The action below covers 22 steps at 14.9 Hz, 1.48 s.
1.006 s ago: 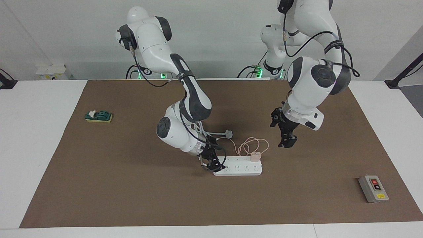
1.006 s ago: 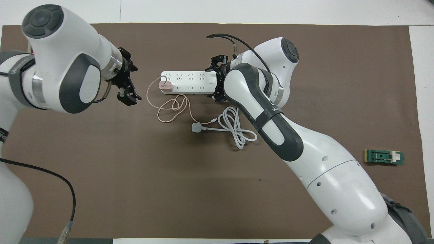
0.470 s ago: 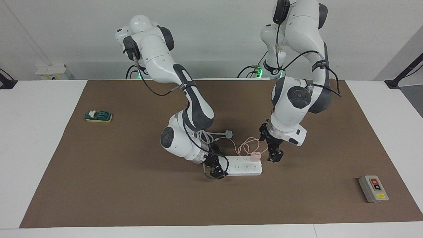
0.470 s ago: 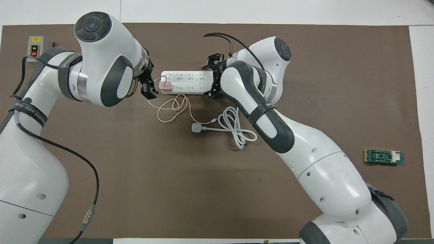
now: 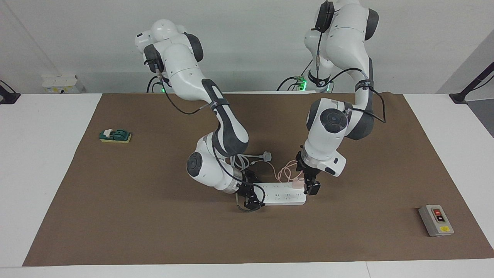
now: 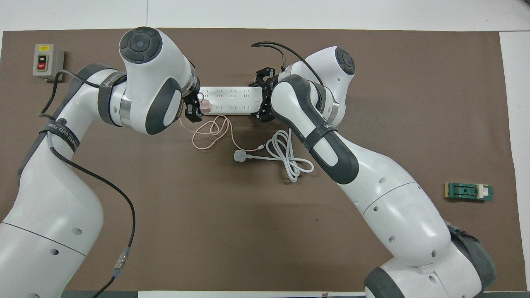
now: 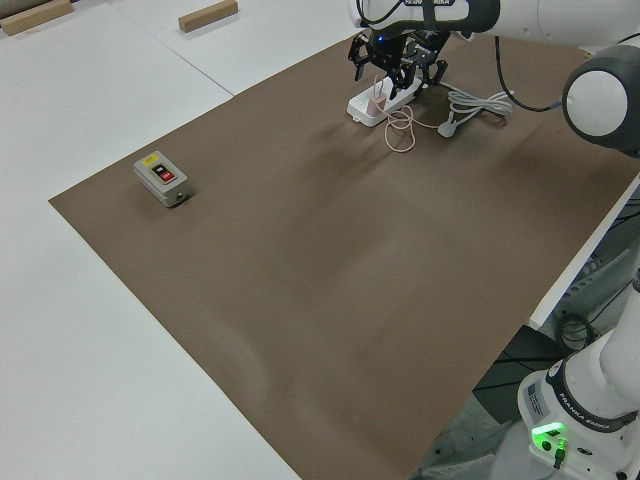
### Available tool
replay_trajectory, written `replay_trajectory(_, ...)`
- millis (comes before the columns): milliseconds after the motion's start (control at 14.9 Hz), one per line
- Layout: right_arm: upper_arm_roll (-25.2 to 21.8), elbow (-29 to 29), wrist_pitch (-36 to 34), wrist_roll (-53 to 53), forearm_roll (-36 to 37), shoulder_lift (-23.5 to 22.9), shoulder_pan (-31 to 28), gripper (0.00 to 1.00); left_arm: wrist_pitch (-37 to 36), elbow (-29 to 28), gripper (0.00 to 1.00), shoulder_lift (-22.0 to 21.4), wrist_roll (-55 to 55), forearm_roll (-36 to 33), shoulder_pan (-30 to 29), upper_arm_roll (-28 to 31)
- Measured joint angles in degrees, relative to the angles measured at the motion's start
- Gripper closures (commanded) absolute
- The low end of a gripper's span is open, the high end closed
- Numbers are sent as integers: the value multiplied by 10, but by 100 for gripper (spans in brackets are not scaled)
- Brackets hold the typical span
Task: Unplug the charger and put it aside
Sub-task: 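Grasp the pink charger with the left gripper while the right gripper holds the strip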
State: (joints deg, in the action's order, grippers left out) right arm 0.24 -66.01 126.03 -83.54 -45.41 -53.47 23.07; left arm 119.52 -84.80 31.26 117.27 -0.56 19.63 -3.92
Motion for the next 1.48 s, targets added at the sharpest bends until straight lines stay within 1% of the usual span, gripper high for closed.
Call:
replay_trajectory(268,0,0,0,0,0,0,0,49,33,-37,0,0,-1,-16,4,0)
replay_trajectory(402,0,0,0,0,0,0,0,49,39,-45,0,0,-1,-19,6,-1)
replay_trajectory(537,0,0,1,0,0,0,0,49,45,-50,12,0,-1,-21,8,-1)
replay_trajectory(604,0,0,1,0,0,0,0,49,46,-51,23,0,-1,-21,9,-1)
replay_trajectory(738,0,0,1,0,0,0,0,49,47,-51,49,0,-2,-22,10,-1)
replay_trajectory(805,0,0,1,0,0,0,0,49,48,-51,65,0,-3,-23,11,-1)
replay_trajectory(939,0,0,1,0,0,0,0,50,49,-51,100,0,-7,-29,15,-1)
replay_trajectory(1476,0,0,1,0,0,0,0,50,56,-51,100,0,-30,-34,17,0)
